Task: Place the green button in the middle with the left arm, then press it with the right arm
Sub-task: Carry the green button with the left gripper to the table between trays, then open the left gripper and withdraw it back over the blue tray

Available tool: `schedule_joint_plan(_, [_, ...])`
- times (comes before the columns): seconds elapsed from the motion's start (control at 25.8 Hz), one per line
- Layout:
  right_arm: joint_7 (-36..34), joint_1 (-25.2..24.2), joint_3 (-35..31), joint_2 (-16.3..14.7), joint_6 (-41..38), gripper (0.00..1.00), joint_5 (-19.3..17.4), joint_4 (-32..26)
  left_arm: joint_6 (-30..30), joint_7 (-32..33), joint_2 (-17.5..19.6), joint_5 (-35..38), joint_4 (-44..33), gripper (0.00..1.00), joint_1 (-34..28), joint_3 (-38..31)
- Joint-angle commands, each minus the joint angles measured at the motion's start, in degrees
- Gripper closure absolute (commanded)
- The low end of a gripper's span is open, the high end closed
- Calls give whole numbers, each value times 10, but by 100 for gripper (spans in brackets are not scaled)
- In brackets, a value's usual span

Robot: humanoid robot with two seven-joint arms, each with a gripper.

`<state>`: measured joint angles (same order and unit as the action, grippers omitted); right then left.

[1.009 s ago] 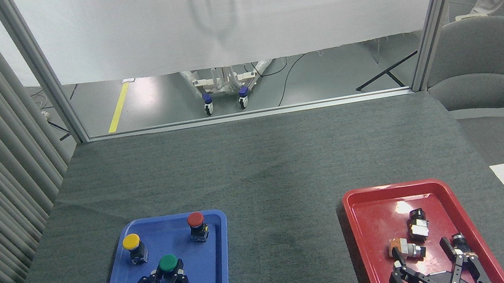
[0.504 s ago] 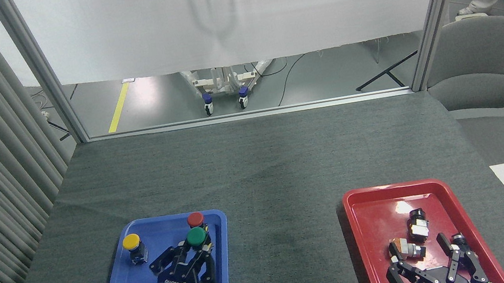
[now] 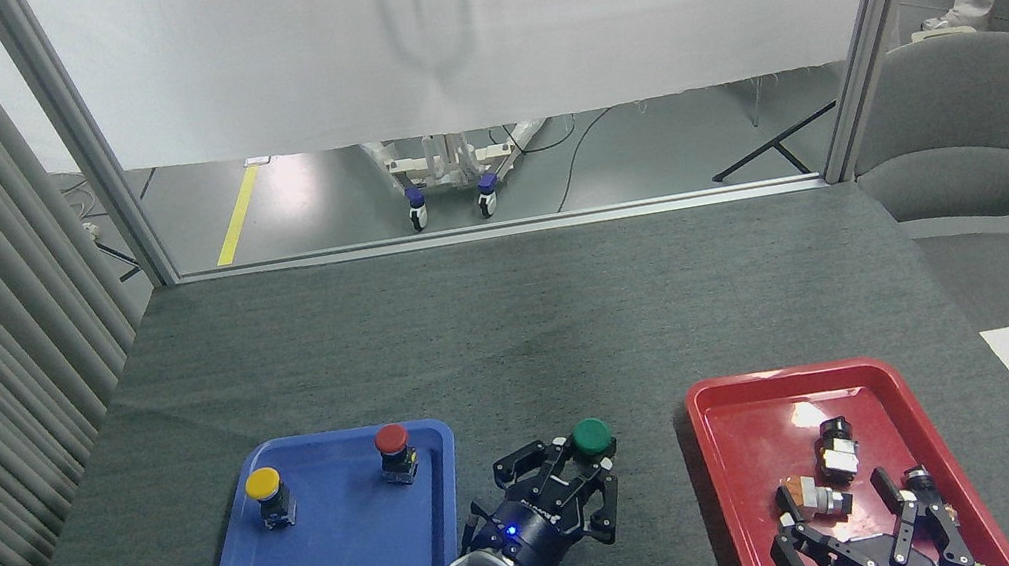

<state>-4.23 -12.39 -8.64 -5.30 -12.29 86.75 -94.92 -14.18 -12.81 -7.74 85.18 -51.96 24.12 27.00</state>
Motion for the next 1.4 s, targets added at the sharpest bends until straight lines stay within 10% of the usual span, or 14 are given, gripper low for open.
schedule_joint_plan(0.0, [0, 0, 2, 0, 2, 0, 0, 0, 14, -3, -3, 2, 30, 100, 0, 23])
schedule_joint_plan(0.35, [0, -3, 5, 0, 3, 0, 0, 8, 31, -15, -3, 0, 62, 89, 0, 39])
schedule_joint_plan(0.5, [0, -4, 6, 0, 2, 0, 0, 9, 26, -30, -3, 0, 69, 55, 0, 40])
schedule_joint_plan(0.66, [0, -4, 7, -1, 4, 0, 0, 9, 26, -33, -3, 0, 69, 0, 0, 39])
schedule_joint_plan(1.01, [0, -3, 13, -1, 5, 0, 0, 10, 39, -24, 2, 2, -54, 0, -67, 33])
schedule_joint_plan(1.36, [4, 25, 49, -2, 4, 27, 1, 38, 289, -20, 138, -5, -366, 1, -252, -62])
